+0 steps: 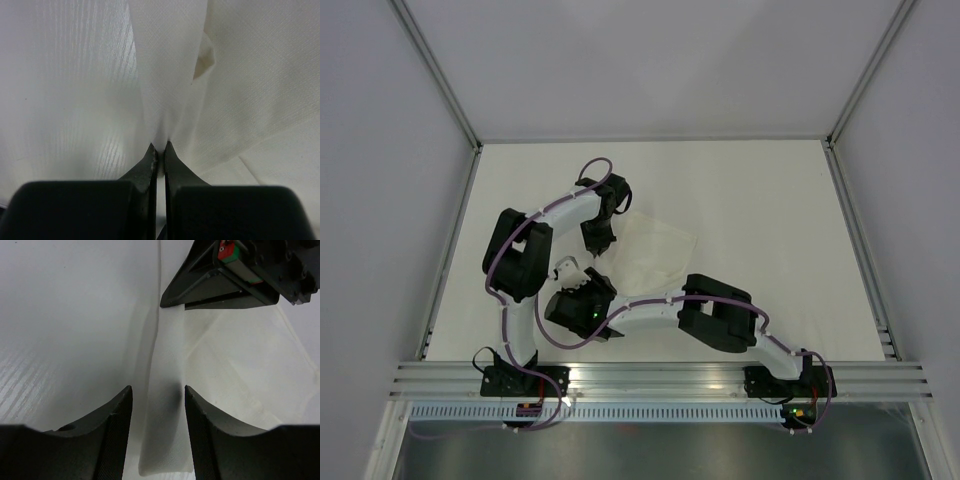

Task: Fold the napkin, place the utensils inside, and roll it up
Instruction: Roll the napkin at the center of the board.

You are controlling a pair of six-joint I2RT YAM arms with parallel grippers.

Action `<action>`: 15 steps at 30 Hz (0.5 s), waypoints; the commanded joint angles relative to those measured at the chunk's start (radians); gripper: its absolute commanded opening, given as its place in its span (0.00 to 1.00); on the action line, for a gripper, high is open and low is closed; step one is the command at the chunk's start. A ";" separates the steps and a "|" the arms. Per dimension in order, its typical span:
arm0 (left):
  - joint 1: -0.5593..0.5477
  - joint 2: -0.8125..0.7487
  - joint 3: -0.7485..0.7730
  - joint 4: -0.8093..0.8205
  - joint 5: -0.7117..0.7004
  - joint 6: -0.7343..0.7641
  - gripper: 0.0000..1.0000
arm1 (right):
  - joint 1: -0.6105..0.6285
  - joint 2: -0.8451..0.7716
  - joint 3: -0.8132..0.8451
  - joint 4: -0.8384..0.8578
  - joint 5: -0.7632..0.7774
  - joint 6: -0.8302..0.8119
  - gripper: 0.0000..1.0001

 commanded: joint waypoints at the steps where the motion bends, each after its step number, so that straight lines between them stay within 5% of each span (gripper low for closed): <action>1: -0.017 0.015 0.033 -0.029 -0.023 0.029 0.02 | 0.009 0.046 0.071 -0.050 0.065 -0.064 0.52; 9: -0.018 0.011 0.025 -0.028 -0.019 0.031 0.02 | 0.007 0.072 0.071 -0.075 0.071 -0.024 0.50; 15: -0.018 0.014 0.025 -0.028 -0.016 0.038 0.02 | 0.009 0.069 0.034 -0.076 0.061 0.039 0.22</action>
